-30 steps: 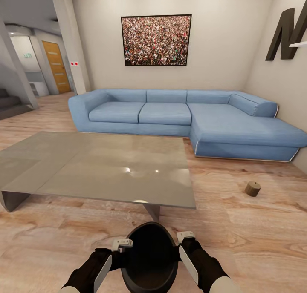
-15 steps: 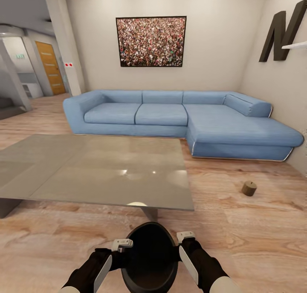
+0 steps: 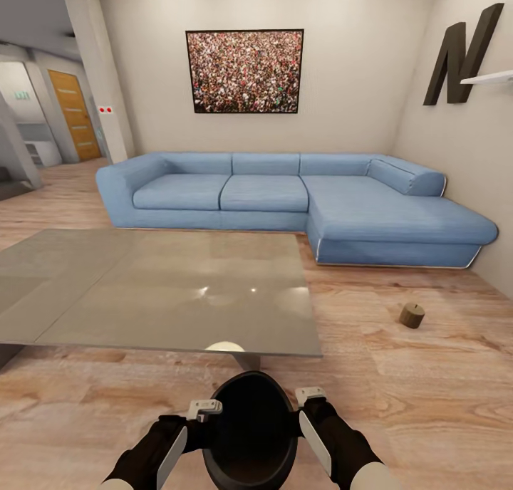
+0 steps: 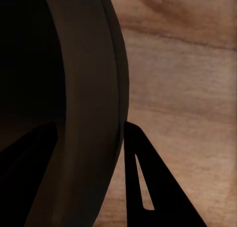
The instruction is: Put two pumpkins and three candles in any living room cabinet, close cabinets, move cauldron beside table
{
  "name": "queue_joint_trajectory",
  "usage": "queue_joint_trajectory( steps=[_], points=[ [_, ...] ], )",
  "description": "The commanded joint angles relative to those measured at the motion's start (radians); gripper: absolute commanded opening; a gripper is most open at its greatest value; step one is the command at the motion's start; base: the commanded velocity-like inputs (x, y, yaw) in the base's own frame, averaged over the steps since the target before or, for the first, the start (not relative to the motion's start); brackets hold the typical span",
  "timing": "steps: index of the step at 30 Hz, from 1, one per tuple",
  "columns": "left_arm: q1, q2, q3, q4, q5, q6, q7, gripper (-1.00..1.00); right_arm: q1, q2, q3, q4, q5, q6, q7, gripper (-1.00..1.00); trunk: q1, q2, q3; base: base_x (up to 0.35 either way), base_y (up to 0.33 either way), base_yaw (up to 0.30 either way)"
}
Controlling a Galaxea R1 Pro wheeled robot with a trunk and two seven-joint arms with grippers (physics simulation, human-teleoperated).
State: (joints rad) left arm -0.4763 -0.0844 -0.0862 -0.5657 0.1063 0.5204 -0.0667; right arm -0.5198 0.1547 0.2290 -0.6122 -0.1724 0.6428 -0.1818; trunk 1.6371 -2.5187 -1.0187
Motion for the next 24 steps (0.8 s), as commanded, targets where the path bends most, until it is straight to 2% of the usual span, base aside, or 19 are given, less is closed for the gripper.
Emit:
queue_joint_trajectory(
  steps=[1, 15, 24],
  points=[
    [-0.001, -0.008, -0.009, 0.000, 0.023, 0.006, 0.004, -1.00, 0.000, 0.000, 0.012, -0.001, -0.001, 0.005, -0.010, -1.00, 0.000, 0.000, -0.001, 0.033, 0.002, -0.002],
    [-0.001, -0.008, -0.009, 0.000, 0.024, 0.006, 0.004, -1.00, 0.000, 0.000, 0.012, -0.001, -0.001, 0.005, -0.010, -1.00, 0.000, 0.000, -0.001, 0.004, 0.000, 0.000],
    [-0.001, -0.008, -0.009, 0.000, 0.024, 0.006, 0.004, -1.00, 0.000, 0.000, 0.012, -0.001, -0.001, 0.005, -0.010, -1.00, 0.003, -0.002, -0.032, 0.000, 0.000, 0.000]
  ],
)
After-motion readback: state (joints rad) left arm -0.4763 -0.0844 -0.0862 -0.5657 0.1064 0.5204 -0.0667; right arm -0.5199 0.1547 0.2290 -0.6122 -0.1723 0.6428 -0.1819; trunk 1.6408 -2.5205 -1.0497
